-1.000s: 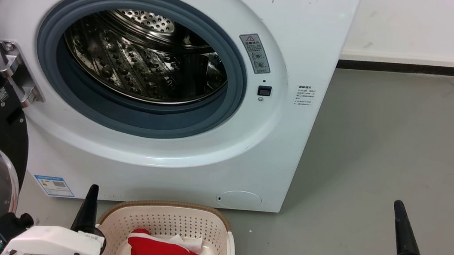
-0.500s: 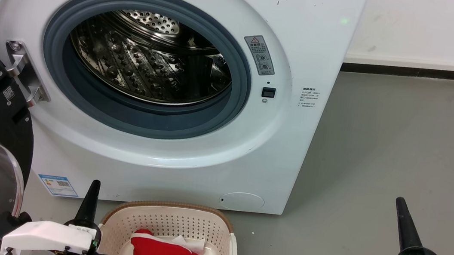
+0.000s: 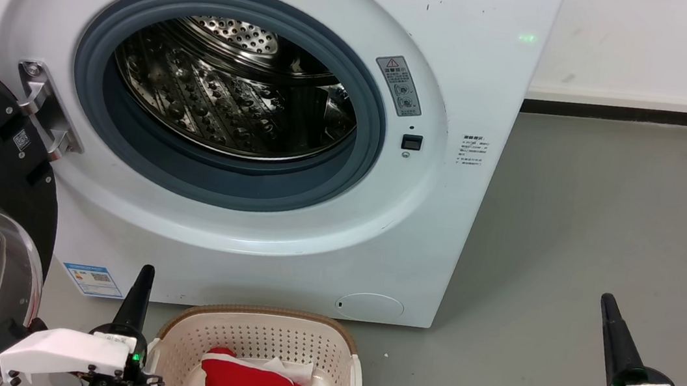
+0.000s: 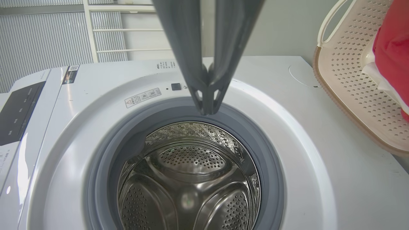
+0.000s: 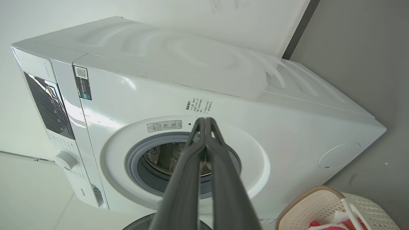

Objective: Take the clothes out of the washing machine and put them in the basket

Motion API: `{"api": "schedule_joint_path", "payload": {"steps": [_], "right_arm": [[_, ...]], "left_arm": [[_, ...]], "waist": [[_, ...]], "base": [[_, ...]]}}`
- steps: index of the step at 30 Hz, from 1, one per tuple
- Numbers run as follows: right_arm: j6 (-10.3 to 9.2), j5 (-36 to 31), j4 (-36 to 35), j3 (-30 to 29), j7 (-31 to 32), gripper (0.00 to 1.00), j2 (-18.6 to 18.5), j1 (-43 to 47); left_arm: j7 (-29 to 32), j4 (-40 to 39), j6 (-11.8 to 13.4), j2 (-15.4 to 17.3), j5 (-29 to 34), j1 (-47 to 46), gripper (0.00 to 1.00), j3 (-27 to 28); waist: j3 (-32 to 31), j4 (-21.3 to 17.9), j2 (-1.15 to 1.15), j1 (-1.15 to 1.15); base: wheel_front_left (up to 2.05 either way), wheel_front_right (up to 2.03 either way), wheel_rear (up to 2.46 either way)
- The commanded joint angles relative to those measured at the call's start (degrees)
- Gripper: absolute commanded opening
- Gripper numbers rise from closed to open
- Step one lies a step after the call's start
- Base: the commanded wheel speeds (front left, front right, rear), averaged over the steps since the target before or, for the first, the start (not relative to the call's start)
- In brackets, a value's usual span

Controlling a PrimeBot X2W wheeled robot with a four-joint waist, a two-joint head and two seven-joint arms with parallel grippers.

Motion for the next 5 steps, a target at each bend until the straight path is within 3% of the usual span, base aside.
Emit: {"api": "schedule_joint_path", "payload": {"steps": [1,5], "right_arm": [[0.0,1.3,0.1,-0.2,0.4,0.0,-0.1,-0.9],[0.0,3.2,0.6,-0.4,1.0,0.0,-0.1,-1.4]], "left_arm": [[0.4,-0.1,-0.5,0.1,-1.2,-1.4,0.0,0.4],[0.9,0.2,-0.8,0.1,-3.1,-1.5,0.0,0.6]], "waist": [[0.0,0.1,0.0,0.0],[-0.1,0.2,0.0,0.0]], "base": [[0.0,0.0,0.0],[0.0,0.0,0.0]]}}
